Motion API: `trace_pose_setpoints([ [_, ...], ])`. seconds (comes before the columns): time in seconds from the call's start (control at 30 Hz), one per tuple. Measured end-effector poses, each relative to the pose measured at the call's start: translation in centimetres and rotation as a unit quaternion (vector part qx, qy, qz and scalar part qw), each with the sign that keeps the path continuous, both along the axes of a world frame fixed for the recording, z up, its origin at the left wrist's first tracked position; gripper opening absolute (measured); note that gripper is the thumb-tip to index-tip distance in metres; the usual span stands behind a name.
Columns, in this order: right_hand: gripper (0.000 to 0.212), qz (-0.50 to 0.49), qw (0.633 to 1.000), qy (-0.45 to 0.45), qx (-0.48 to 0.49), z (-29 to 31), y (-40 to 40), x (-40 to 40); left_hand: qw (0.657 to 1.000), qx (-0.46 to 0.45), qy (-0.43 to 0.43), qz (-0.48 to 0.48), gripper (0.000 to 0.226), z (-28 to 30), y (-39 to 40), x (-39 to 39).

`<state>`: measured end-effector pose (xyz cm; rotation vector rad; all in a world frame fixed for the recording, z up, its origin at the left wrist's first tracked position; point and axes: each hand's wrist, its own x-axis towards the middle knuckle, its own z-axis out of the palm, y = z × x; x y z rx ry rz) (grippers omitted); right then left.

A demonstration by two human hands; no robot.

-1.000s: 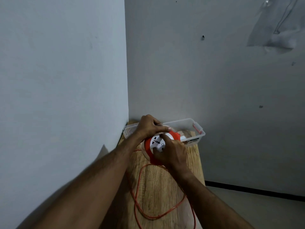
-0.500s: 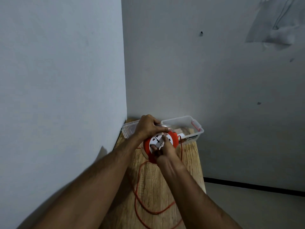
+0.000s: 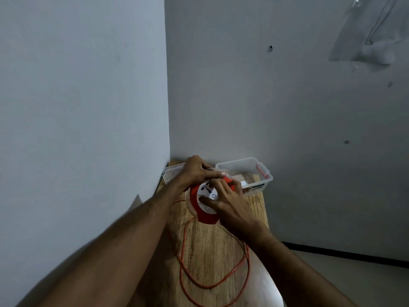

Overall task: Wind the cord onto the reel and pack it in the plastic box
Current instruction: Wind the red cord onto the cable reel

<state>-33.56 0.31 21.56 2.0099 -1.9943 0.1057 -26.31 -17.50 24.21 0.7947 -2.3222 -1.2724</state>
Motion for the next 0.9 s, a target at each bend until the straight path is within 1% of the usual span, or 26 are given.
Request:
trace_pose_setpoints([
  [0.13, 0.063, 0.008, 1.0, 0.023, -0.015, 0.1, -0.3, 0.0, 1.0, -0.002, -0.002, -0.007, 0.021, 0.4, 0.2, 0.1],
  [0.2, 0.061, 0.007, 0.999, 0.031, -0.024, 0.1, -0.8, -0.2, 1.0, -0.012, -0.001, 0.001, 0.028, 0.4, 0.3, 0.0],
  [0.27, 0.062, -0.012, 0.999, 0.013, -0.036, 0.1, -1.4, -0.5, 0.999, -0.029, 0.001, 0.017, 0.033, 0.4, 0.3, -0.2],
  [0.37, 0.069, -0.057, 0.993, -0.077, -0.073, -0.2, -1.9, -0.3, 0.999, -0.035, 0.004, 0.035, 0.04, 0.4, 0.1, -0.2],
  [0.43, 0.064, -0.099, 0.98, -0.136, -0.107, -0.5, -2.0, 0.5, 0.998, -0.034, 0.01, 0.045, 0.043, 0.4, 0.1, -0.1],
  [0.5, 0.059, -0.149, 0.958, -0.202, -0.142, -0.7, -2.2, 1.5, 0.997, -0.05, 0.01, 0.05, 0.044, 0.3, 0.2, -0.3],
  [0.57, 0.052, -0.191, 0.927, -0.274, -0.171, -0.9, -2.5, 2.6, 0.997, -0.065, 0.0, 0.05, 0.047, 0.1, 0.2, -0.4],
  [0.63, 0.044, -0.222, 0.895, -0.325, -0.21, -1.2, -3.0, 3.4, 0.996, -0.069, -0.007, 0.052, 0.05, -0.1, 0.1, -0.3],
  [0.67, 0.042, -0.24, 0.872, -0.361, -0.226, -1.2, -3.2, 3.7, 0.996, -0.068, -0.005, 0.053, 0.05, -0.2, 0.1, -0.2],
  [0.7, 0.044, -0.264, 0.841, -0.406, -0.243, -1.1, -3.2, 4.1, 0.996, -0.068, 0.0, 0.053, 0.05, -0.2, 0.1, -0.1],
  [0.73, 0.048, -0.295, 0.798, -0.457, -0.258, -1.0, -3.3, 4.3, 0.996, -0.067, 0.006, 0.054, 0.049, -0.2, 0.2, -0.1],
  [0.77, 0.052, -0.328, 0.745, -0.513, -0.271, -0.7, -3.4, 4.4, 0.996, -0.064, 0.009, 0.057, 0.047, -0.2, 0.3, -0.1],
  [0.8, 0.053, -0.364, 0.686, -0.566, -0.278, -0.4, -3.5, 4.6, 0.996, -0.063, 0.013, 0.061, 0.047, -0.3, 0.5, -0.1],
  [0.83, 0.05, -0.392, 0.623, -0.618, -0.277, -0.3, -3.7, 4.7, 0.996, -0.067, 0.016, 0.064, 0.048, -0.2, 0.7, -0.2],
  [0.87, 0.045, -0.402, 0.546, -0.68, -0.279, -0.4, -4.1, 4.7, 0.995, -0.075, 0.016, 0.064, 0.051, -0.2, 0.9, -0.3],
  [0.9, 0.042, -0.398, 0.451, -0.748, -0.281, -0.4, -4.8, 4.6, 0.994, -0.084, 0.017, 0.063, 0.056, -0.3, 1.0, -0.4],
])
